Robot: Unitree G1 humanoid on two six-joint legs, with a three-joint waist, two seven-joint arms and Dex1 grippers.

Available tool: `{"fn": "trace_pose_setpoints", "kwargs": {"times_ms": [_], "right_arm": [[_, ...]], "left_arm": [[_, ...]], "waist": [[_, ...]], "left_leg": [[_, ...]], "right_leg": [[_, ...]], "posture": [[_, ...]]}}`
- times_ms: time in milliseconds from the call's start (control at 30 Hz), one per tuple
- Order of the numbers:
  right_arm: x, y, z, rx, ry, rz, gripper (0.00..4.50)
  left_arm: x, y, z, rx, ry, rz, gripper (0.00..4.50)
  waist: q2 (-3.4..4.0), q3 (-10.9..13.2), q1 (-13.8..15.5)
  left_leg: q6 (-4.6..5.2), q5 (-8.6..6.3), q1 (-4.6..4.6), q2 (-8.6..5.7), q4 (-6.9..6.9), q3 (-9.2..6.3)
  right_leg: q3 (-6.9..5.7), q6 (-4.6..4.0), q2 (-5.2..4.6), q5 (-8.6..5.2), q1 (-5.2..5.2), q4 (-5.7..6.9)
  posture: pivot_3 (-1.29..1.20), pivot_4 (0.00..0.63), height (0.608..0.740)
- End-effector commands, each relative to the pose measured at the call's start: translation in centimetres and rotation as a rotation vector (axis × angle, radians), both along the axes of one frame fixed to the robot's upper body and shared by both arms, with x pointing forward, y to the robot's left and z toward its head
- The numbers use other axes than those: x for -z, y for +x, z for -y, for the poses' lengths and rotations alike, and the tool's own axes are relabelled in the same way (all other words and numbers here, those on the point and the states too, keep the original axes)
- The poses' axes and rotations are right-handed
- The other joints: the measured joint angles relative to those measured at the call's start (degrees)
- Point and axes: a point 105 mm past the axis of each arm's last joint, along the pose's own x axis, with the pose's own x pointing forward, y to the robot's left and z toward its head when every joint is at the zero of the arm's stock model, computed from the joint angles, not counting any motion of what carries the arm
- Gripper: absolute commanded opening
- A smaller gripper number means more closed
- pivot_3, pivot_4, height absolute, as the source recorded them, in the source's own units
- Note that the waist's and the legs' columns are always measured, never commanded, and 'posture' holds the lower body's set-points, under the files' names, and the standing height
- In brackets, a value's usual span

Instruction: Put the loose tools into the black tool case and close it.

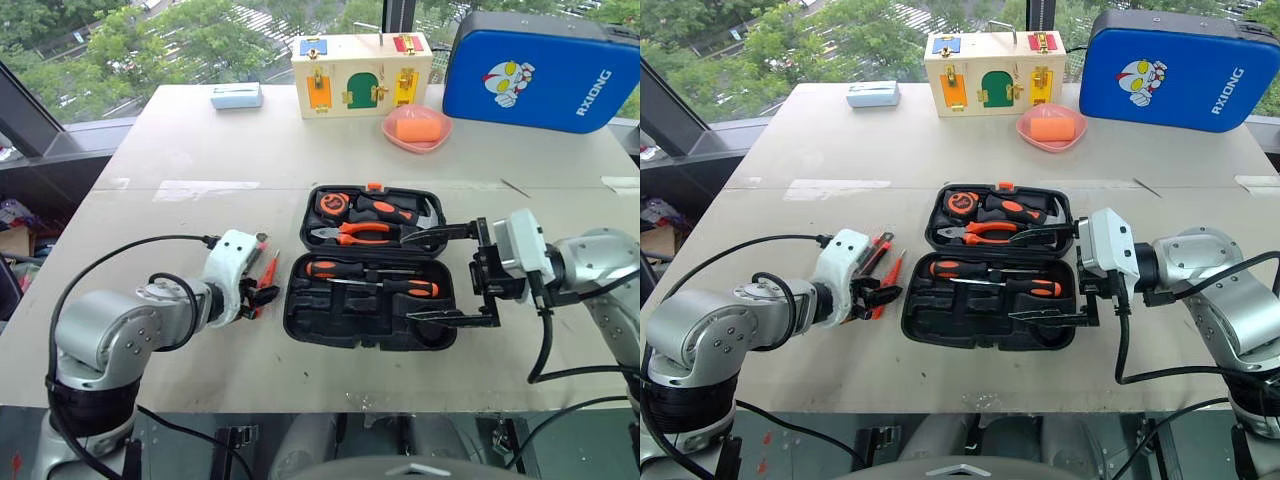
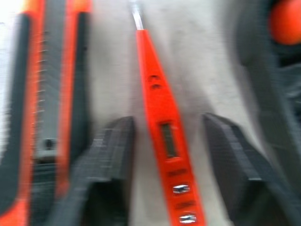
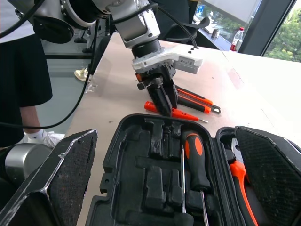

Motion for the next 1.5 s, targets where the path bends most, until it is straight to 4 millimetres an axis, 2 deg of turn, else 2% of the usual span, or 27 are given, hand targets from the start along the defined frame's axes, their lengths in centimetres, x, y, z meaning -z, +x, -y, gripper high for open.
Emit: {"fn": "trace_pose_setpoints", "kwargs": {"times_ms": [33,200,233,300,433,467,567,733,867,1100,1500], "right_arm": [[-0.8,-0.3,0.2,0.000,0.012,0.046,4.50],[-0.3,-0.1,0.6,0.014,-0.005,0.043,4.50],[0.0,-0.1,0.8,0.016,-0.018,0.040,4.50],[0.5,-0.2,1.3,0.020,-0.047,0.018,4.50],[1.3,-0.8,2.1,0.004,-0.087,-0.035,4.50],[1.4,-0.9,2.2,0.001,-0.093,-0.040,4.50],[1.8,-1.1,2.4,0.015,-0.103,-0.042,4.50],[2.3,-1.3,2.8,0.046,-0.127,-0.044,4.50],[2.3,-1.7,2.9,0.063,-0.132,-0.043,4.50],[1.9,-2.3,2.3,0.106,-0.104,-0.045,4.50],[1.1,-2.0,1.8,0.155,-0.069,-0.040,4.50]], "left_arm": [[1.9,-0.9,-0.6,-0.011,0.015,-0.100,0.61],[1.3,-0.9,-1.4,-0.014,0.024,-0.085,0.53],[0.6,-0.7,-1.7,-0.012,0.028,-0.064,0.53],[-2.3,0.1,-2.3,0.043,0.050,0.032,0.53],[-7.2,0.3,-0.7,0.348,0.059,0.218,0.53],[-7.8,0.3,-0.4,0.405,0.060,0.241,0.53],[-9.3,-1.2,1.5,0.749,0.071,0.272,0.53],[-8.3,-1.3,4.8,1.100,0.075,0.191,0.53],[-6.9,-0.2,7.0,1.229,0.100,0.108,0.53],[-5.2,1.2,8.2,1.353,0.189,-0.004,0.53],[-3.3,1.8,9.5,1.379,0.189,-0.064,0.53]], "waist": [[-0.01,0.0,0.0],[0.00,0.0,-0.1],[0.00,0.0,-0.2],[-0.04,0.0,-0.3],[-0.19,0.1,-0.1],[-0.17,0.1,0.0],[-0.16,0.2,0.3],[-0.11,0.2,1.4],[-0.20,0.2,1.2],[-0.27,0.3,0.0],[-0.35,0.3,-0.1]], "left_leg": [[0.00,0.00,0.00,0.00,0.00,0.00],[0.00,0.00,-0.01,0.01,-0.02,0.00],[0.00,0.00,-0.01,0.01,-0.02,0.00],[-0.01,0.00,-0.03,0.01,-0.04,0.00],[-0.07,0.04,-0.15,0.05,-0.09,-0.05],[-0.07,0.04,-0.16,0.04,-0.11,-0.05],[-0.07,0.04,-0.19,0.02,-0.12,-0.05],[-0.06,0.03,-0.19,0.01,-0.21,-0.06],[-0.03,0.03,-0.24,-0.02,-0.14,-0.04],[-0.02,0.04,-0.24,0.00,0.06,-0.06],[-0.01,0.04,-0.25,-0.02,0.24,-0.11]], "right_leg": [[0.00,0.00,0.00,0.00,0.00,-0.01],[0.00,0.00,0.00,0.00,-0.01,-0.03],[0.01,0.00,0.00,0.00,-0.01,-0.03],[0.01,-0.01,0.02,0.00,-0.01,-0.02],[-0.04,-0.03,0.04,-0.01,-0.17,-0.05],[-0.05,-0.02,0.00,-0.01,-0.16,-0.12],[-0.06,-0.02,-0.06,-0.01,-0.09,-0.30],[-0.09,-0.03,-0.08,-0.01,-0.02,-0.36],[-0.13,0.00,-0.02,0.00,0.01,-0.32],[-0.14,0.02,0.07,-0.01,0.00,-0.11],[-0.18,0.04,0.09,-0.01,0.05,-0.06]], "posture": [[0.00,0.150,0.735],[0.00,0.150,0.735],[0.00,0.150,0.735],[0.00,0.150,0.735],[0.00,0.150,0.735],[0.00,0.150,0.735],[0.00,0.150,0.735],[0.00,0.150,0.735],[0.00,0.150,0.735],[0.00,0.150,0.735],[0.00,0.150,0.735]]}}
